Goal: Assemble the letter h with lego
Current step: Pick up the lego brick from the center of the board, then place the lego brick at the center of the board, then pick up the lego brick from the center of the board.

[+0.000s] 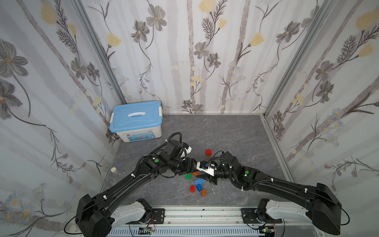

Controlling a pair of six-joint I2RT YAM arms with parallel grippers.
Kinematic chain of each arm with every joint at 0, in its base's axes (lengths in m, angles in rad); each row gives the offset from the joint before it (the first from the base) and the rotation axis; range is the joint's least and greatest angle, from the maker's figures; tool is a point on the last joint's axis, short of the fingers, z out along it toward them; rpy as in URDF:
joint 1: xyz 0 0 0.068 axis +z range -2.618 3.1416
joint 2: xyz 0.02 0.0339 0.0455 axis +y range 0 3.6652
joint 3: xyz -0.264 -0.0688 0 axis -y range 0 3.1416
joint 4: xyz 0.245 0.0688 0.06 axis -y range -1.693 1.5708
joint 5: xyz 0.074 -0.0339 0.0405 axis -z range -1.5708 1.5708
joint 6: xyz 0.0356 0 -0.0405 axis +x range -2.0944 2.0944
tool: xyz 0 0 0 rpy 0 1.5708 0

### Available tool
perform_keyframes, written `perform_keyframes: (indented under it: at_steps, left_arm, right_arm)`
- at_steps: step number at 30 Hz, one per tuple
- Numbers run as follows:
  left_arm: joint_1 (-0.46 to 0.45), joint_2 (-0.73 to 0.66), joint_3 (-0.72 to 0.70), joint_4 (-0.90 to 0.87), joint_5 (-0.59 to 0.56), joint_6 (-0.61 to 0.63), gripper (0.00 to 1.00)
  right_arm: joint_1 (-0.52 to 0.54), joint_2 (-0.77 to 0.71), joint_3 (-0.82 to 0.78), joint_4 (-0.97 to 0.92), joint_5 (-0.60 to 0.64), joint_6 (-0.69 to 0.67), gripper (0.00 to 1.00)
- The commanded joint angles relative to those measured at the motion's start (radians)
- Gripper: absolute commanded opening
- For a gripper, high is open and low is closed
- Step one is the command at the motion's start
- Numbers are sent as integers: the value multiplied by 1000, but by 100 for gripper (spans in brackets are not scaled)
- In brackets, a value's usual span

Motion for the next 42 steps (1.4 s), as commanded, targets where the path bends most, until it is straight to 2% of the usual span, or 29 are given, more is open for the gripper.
perform_keyframes:
  at_steps: [1, 2, 7, 9, 12, 14, 20, 26, 33, 42]
  left_arm:
    - [32, -16, 8, 31, -22, -11, 81]
    - [47, -25, 11, 22, -48, -10, 86]
    - [106, -56, 41, -105, -283, 28, 99]
    - [126, -66, 27, -128, -342, 25, 100]
    - [149, -67, -5, -148, -367, 20, 100]
    - [151, -61, -17, -174, -392, 23, 100]
    - [151, -75, -52, -221, -481, 21, 100]
    - [152, -85, -110, -189, -451, 0, 100]
    - [152, -99, -141, -192, -450, 5, 100]
    - [152, -92, -153, -174, -453, 6, 100]
  right_arm:
    - [-31, 5, -6, 0, 29, 19, 16]
    - [-47, 8, -6, -14, 43, 32, 16]
    - [-192, 57, 47, -139, 177, 212, 13]
    - [-252, 89, 83, -224, 253, 310, 14]
    - [-332, 164, 176, -410, 414, 475, 15]
    - [-381, 243, 250, -542, 459, 533, 15]
    - [-456, 491, 411, -742, 440, 608, 18]
    - [-453, 598, 439, -761, 509, 634, 22]
    - [-449, 595, 449, -773, 532, 631, 41]
    - [-438, 489, 452, -813, 484, 606, 44]
